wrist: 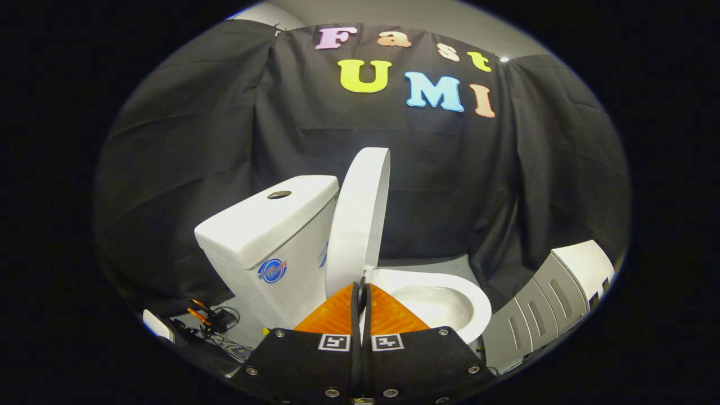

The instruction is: Open the toilet lid.

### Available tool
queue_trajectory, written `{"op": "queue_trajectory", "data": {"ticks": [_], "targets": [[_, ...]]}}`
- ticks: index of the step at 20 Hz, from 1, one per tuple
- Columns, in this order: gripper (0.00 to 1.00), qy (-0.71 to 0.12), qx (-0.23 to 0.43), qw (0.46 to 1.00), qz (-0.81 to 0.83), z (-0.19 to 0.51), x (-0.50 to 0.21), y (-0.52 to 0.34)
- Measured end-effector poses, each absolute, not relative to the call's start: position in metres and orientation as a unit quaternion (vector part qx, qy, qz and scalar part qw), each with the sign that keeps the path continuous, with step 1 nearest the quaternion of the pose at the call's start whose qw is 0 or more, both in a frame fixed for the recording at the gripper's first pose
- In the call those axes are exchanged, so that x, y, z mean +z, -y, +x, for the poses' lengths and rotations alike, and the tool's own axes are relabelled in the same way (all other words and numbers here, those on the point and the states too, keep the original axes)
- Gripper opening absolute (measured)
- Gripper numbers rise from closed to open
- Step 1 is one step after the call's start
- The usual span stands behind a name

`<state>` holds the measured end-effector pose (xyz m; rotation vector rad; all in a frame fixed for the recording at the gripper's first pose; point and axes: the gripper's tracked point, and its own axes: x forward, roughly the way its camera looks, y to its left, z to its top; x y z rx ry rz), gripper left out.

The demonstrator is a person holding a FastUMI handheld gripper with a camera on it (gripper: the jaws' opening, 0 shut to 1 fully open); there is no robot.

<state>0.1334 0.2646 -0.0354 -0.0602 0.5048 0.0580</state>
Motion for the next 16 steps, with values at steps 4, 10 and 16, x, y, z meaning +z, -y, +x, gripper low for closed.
{"op": "queue_trajectory", "data": {"ticks": [4,10,16], "targets": [[0.0,-0.247,0.048,0.967,-0.046,0.134,-0.035,-0.28],[0.0,-0.247,0.079,0.965,-0.051,0.137,-0.035,-0.307],[0.0,-0.242,0.097,0.963,-0.06,0.139,-0.033,-0.327]]}}
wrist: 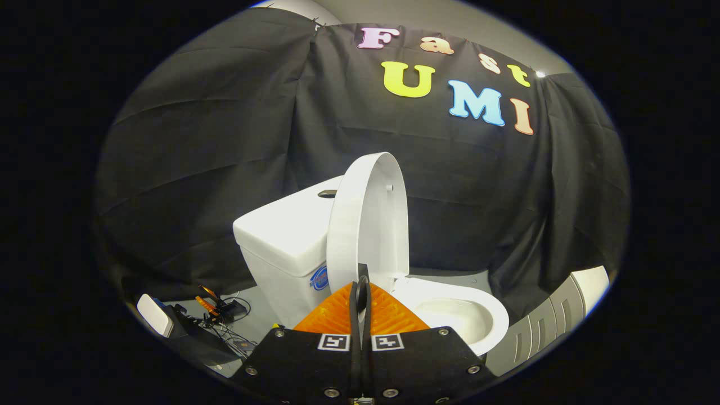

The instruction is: Open the toilet lid.

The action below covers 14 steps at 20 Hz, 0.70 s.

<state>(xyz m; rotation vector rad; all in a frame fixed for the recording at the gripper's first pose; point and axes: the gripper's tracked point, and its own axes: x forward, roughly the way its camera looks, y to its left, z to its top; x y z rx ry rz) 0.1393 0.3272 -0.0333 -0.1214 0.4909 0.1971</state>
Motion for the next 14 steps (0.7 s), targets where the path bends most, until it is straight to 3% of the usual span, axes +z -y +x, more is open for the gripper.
{"op": "queue_trajectory", "data": {"ticks": [6,10,12,14], "targets": [[0.01,-0.235,0.101,0.964,-0.079,0.138,-0.028,-0.329],[0.08,-0.22,0.157,0.963,-0.016,0.138,-0.028,-0.332],[0.21,-0.221,0.163,0.962,0.006,0.14,-0.029,-0.323],[0.67,-0.205,0.17,0.964,0.008,0.135,-0.019,-0.316]]}}
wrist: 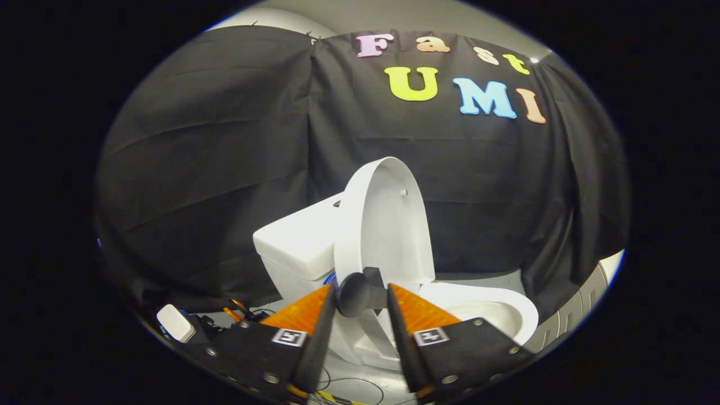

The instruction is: Open the toilet lid.

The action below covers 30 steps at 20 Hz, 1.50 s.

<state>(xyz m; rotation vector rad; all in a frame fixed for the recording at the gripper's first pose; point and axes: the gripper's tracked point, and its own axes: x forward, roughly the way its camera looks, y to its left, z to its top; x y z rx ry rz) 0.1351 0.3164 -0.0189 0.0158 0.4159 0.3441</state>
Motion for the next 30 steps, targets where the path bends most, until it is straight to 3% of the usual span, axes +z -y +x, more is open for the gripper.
{"op": "queue_trajectory", "data": {"ticks": [1,2,4,10,22,30], "targets": [[0.89,-0.194,0.186,0.963,0.01,0.135,-0.009,-0.316],[0.96,-0.169,0.207,0.964,0.018,0.127,0.0,-0.318],[0.96,-0.129,0.232,0.964,0.027,0.119,0.021,-0.309],[0.97,-0.098,0.213,0.972,-0.002,0.102,0.04,-0.241],[0.97,-0.039,0.047,0.998,-0.026,0.069,0.074,-0.061],[0.97,-0.03,0.006,0.998,-0.055,0.033,0.066,-0.008]]}}
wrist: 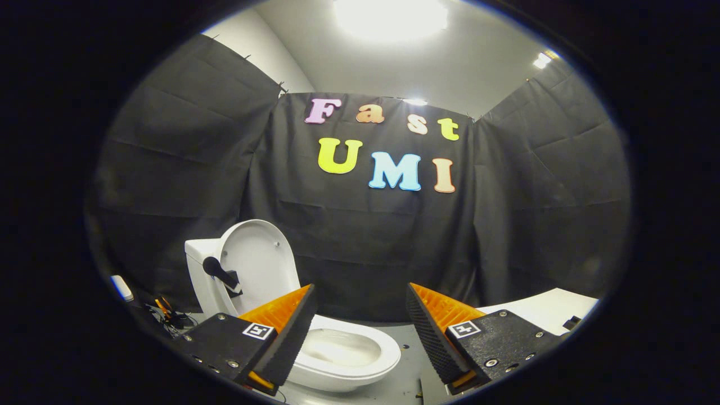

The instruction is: Open the toilet lid.

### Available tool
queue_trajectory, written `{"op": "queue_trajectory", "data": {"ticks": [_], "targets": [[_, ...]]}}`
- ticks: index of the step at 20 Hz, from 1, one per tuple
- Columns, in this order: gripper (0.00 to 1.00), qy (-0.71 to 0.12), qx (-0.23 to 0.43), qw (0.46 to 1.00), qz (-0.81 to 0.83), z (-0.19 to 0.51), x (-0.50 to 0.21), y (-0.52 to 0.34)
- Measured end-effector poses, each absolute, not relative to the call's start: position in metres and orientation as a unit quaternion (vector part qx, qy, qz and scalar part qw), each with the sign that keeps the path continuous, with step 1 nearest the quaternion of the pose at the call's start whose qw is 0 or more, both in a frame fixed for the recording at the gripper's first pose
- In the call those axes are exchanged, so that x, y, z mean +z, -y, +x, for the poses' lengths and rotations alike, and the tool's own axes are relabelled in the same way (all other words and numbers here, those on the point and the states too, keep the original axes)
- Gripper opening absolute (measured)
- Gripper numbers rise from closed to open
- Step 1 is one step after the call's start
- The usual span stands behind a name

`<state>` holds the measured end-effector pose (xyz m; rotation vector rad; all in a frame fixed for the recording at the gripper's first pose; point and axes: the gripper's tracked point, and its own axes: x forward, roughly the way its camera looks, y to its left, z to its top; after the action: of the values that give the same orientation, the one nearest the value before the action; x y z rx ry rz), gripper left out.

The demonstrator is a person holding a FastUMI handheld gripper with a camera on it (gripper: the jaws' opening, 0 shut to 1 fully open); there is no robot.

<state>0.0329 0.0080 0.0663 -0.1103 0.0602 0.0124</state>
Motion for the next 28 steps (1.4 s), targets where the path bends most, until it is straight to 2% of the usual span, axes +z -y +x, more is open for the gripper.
{"op": "queue_trajectory", "data": {"ticks": [13,28], "targets": [[0.95,-0.027,-0.095,0.995,-0.012,-0.004,0.048,0.053],[0.95,-0.042,-0.101,0.994,-0.007,-0.011,0.033,0.056]]}}
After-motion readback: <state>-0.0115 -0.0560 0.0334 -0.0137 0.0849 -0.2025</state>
